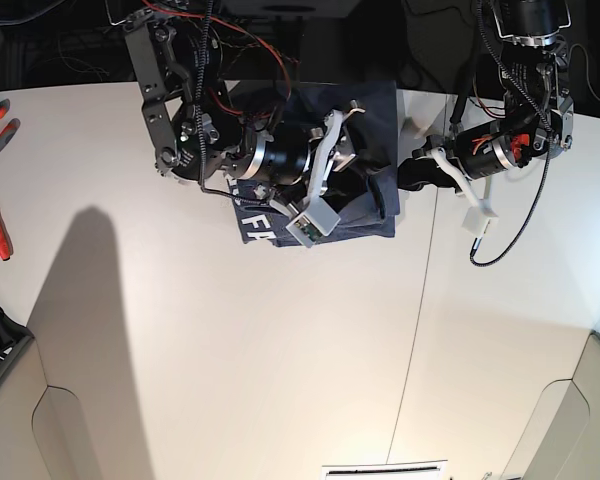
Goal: Layout the t-shirt on the table in an organized manner, then fold the t-shirt properly
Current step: 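Fold the lifted end with the right gripper over onto the folded stack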
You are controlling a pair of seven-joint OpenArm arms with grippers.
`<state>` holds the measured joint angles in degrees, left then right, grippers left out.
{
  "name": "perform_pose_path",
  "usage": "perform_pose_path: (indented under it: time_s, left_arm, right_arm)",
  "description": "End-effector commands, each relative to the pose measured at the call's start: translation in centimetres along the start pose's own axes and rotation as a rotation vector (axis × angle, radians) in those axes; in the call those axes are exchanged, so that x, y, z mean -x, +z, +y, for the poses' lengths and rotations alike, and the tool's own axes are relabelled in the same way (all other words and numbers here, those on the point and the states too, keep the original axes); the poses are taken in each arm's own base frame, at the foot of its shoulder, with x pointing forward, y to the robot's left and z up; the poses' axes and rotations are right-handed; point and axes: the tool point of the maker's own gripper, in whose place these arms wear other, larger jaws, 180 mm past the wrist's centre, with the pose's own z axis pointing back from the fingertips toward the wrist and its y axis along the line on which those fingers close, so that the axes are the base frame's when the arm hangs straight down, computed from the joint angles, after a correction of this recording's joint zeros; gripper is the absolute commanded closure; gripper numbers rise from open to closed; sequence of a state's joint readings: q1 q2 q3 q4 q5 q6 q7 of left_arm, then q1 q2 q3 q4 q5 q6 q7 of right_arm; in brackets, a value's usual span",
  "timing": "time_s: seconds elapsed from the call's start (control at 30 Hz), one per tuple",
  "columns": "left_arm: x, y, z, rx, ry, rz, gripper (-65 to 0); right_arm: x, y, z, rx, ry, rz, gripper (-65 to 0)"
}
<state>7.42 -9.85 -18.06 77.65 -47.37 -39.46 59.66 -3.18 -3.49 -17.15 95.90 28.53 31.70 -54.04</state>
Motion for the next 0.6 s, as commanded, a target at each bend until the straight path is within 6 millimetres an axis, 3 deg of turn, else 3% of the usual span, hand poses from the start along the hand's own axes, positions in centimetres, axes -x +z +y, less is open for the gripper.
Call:
perform_pose_path:
  time_s: [0.0,0.23,0.33,0.4,0.5,0.57]
  left_arm:
    - [-1.6,0.4,-0.4,0.014,-0.024,-0.048,0.0]
    - [-1.6,0.4,-0.3,0.014,-0.024,-0.048,0.0]
    - [-1.6,0.4,-0.3,0.014,-0.024,-0.049,0.0]
    - [-1.7,0.4,-0.4,0.014,-0.024,-0.049,0.0]
    - [-1.6,0.4,-0.3,0.013,-0.024,-0.048,0.0]
    - [-1.6,0.4,-0.3,0.014,-0.024,-0.048,0.0]
  right_arm:
    - [-1.8,0.1,1.1,-0.039,0.014,-0.062,-29.9]
    - [-3.5,-0.2,5.6,-0.239,-0.038,-0.135,-29.9]
    - [-4.0,-0.1,6.3,-0.268,-0.041,-0.155,-29.3]
    - [-4.3,-0.1,5.8,-0.243,-0.032,-0.16,-22.9]
    - [-5.1,0.4,3.1,-0.125,0.034,-0.149,0.0]
    - [-5.6,1.5,0.3,-0.004,0.053,-0.134,0.0]
